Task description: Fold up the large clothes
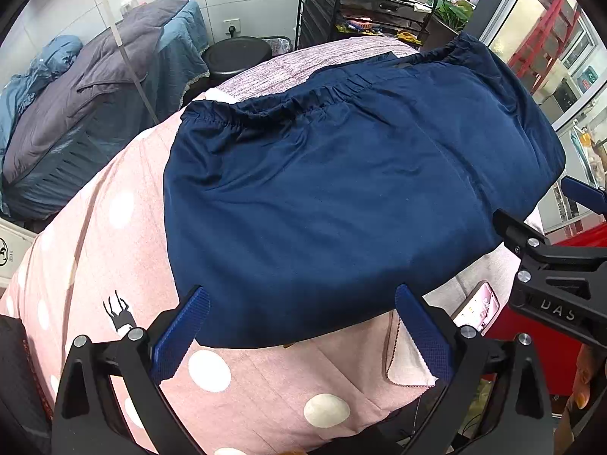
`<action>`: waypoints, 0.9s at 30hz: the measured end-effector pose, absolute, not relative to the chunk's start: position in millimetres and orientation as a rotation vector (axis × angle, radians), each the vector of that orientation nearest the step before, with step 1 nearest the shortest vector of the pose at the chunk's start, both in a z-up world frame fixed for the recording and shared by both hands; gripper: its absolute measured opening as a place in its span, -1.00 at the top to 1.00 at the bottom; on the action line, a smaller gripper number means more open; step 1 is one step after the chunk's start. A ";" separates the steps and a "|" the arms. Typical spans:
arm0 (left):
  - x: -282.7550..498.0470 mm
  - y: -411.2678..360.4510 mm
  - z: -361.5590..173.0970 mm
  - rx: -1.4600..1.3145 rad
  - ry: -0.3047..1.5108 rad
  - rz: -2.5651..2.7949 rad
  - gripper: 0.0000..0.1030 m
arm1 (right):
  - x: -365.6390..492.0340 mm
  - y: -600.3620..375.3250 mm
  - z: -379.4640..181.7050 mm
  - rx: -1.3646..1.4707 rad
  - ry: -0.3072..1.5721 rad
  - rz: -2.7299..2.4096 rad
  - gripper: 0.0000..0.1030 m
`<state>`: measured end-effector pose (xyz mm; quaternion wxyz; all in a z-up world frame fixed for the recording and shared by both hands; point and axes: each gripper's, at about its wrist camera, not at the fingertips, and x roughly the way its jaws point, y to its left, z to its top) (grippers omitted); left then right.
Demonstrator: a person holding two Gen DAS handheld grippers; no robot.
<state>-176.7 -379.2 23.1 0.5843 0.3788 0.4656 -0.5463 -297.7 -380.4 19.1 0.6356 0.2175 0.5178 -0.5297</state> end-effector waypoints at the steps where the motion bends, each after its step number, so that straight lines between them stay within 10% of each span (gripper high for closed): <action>1: -176.9 -378.7 23.2 0.881 1.090 -1.276 -0.88 | -297.4 -379.7 19.1 0.496 1.184 -1.210 -0.89; 27: -188.7 -379.9 24.9 0.927 1.086 -1.311 -0.88 | -297.8 -375.9 13.2 0.502 1.209 -1.226 -0.89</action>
